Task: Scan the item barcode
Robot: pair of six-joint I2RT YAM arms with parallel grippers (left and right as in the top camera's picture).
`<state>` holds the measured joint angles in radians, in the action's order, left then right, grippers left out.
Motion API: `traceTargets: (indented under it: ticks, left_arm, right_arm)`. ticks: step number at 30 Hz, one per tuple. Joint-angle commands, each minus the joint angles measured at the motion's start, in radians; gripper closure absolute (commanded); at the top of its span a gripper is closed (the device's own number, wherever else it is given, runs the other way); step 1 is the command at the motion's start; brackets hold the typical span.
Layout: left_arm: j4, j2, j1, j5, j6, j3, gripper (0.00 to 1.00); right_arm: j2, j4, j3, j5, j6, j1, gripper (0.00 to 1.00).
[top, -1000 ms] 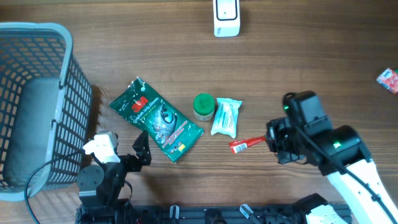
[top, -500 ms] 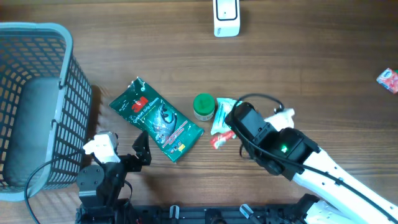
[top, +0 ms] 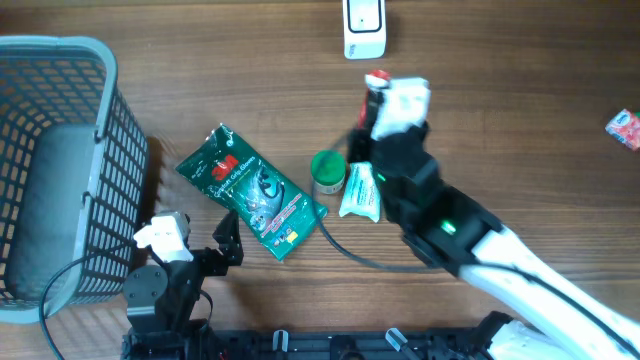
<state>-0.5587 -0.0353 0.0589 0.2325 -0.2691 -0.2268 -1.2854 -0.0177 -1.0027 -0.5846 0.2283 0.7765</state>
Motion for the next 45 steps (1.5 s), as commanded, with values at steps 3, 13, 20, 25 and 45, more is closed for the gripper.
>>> traceTargets:
  ticks: [3, 13, 20, 25, 45]
  left_arm:
    - [0.003, 0.004, -0.005, -0.006, -0.008, 0.007, 0.0]
    - [0.003, 0.004, -0.005, -0.006, -0.008, 0.007, 0.0]
    - [0.003, 0.004, -0.005, -0.006, -0.008, 0.007, 0.0]
    - [0.003, 0.004, -0.005, -0.006, -0.008, 0.007, 0.0]
    - [0.003, 0.004, -0.005, -0.006, -0.008, 0.007, 0.0]
  right_arm:
    - [-0.245, 0.46, -0.003, -0.029, -0.478, -0.105, 0.96]
    - [-0.714, 0.945, -0.212, 0.4, -0.579, -0.382, 0.96]
    - [-1.055, 0.948, -0.643, 0.62, -0.386, -0.451, 0.96]
    - [-1.213, 0.953, -0.795, 0.632, -0.39, -0.451, 0.96]
    - [-0.963, 0.626, -0.795, 0.188, -0.383, -0.575, 0.96]
